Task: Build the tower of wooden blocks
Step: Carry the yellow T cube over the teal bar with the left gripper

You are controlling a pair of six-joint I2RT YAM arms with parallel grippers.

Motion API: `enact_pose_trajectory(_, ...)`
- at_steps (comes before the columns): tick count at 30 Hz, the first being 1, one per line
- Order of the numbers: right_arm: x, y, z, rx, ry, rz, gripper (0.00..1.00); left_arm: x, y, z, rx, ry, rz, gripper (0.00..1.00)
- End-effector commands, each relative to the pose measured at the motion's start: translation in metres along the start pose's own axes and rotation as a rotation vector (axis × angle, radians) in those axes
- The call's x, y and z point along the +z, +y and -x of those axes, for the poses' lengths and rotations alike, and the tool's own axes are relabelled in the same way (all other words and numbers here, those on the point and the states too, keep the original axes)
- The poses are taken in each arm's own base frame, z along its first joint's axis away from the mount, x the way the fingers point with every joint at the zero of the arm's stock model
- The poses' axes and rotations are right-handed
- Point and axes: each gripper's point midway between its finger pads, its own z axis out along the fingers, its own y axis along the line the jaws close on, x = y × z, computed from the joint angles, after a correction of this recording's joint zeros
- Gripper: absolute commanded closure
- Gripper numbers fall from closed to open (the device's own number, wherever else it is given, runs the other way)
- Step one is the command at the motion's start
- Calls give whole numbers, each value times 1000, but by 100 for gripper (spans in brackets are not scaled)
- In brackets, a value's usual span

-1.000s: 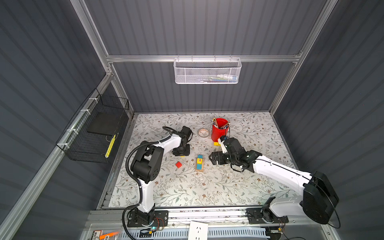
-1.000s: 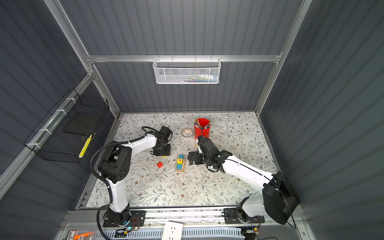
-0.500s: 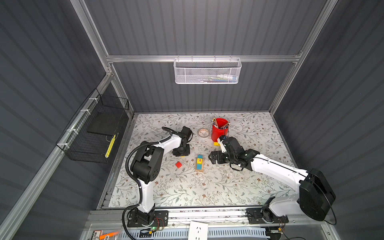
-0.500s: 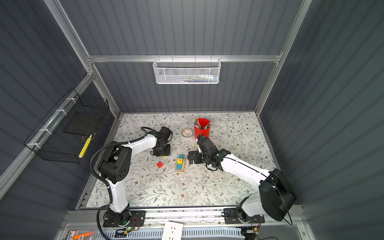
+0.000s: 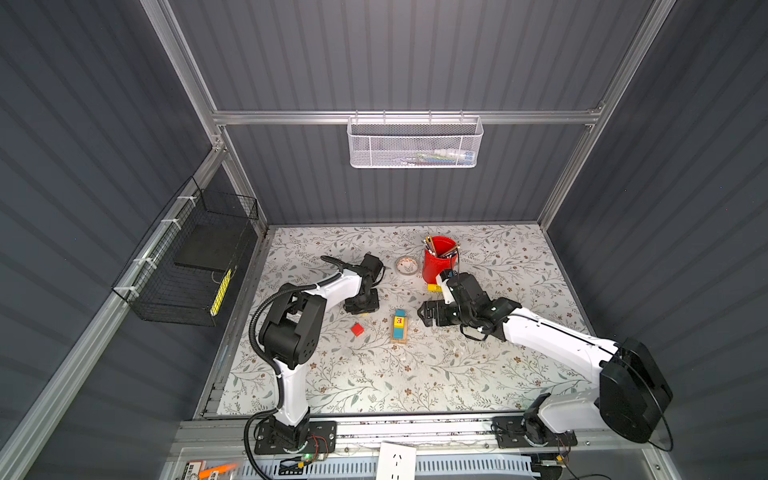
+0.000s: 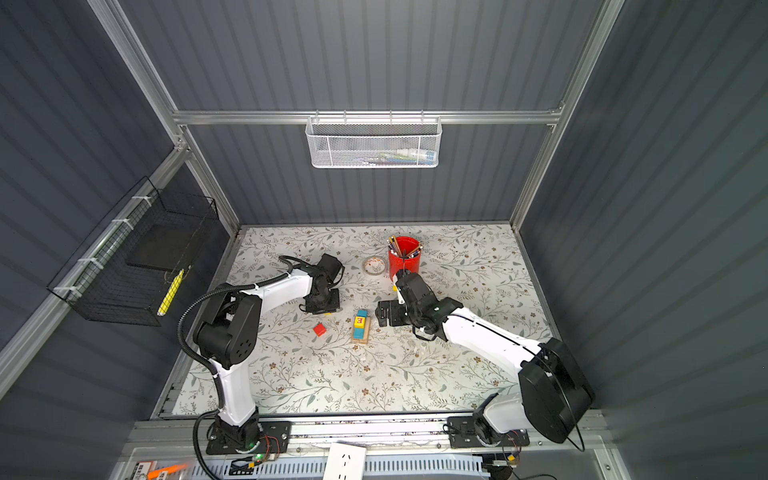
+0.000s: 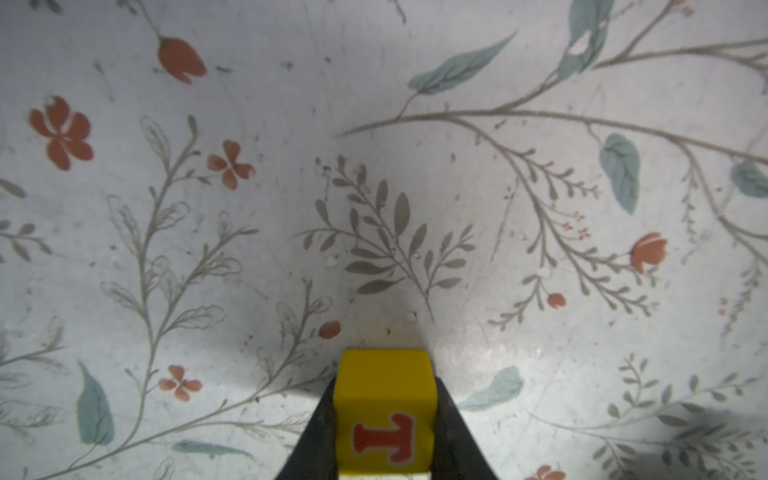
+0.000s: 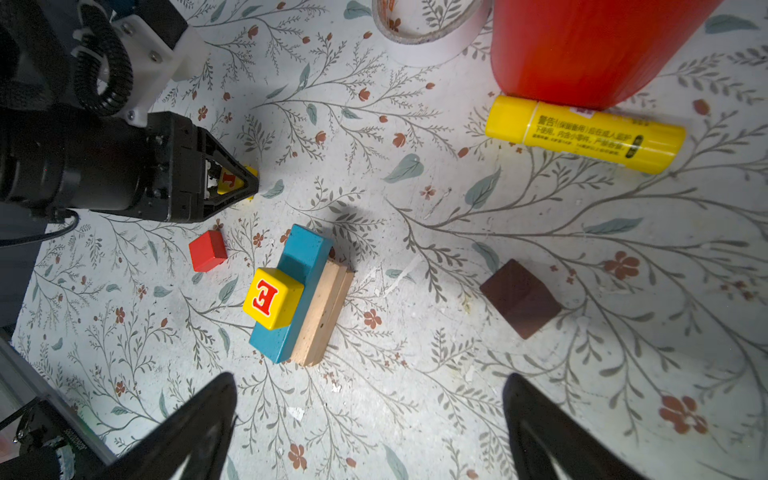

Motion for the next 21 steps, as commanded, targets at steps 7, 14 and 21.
enact_pose_trajectory(7, -19, 0, -1, 49, -7, 38, 1, -65, -11, -11, 54, -53, -40, 78)
enact_pose_trajectory(14, -26, -15, -8, 93, 4, 21, 1, -97, -45, -42, 136, -48, -59, 79)
enact_pose_trajectory(21, -33, -30, -18, 152, -11, 39, 1, -127, -91, -60, 175, -55, -155, 82)
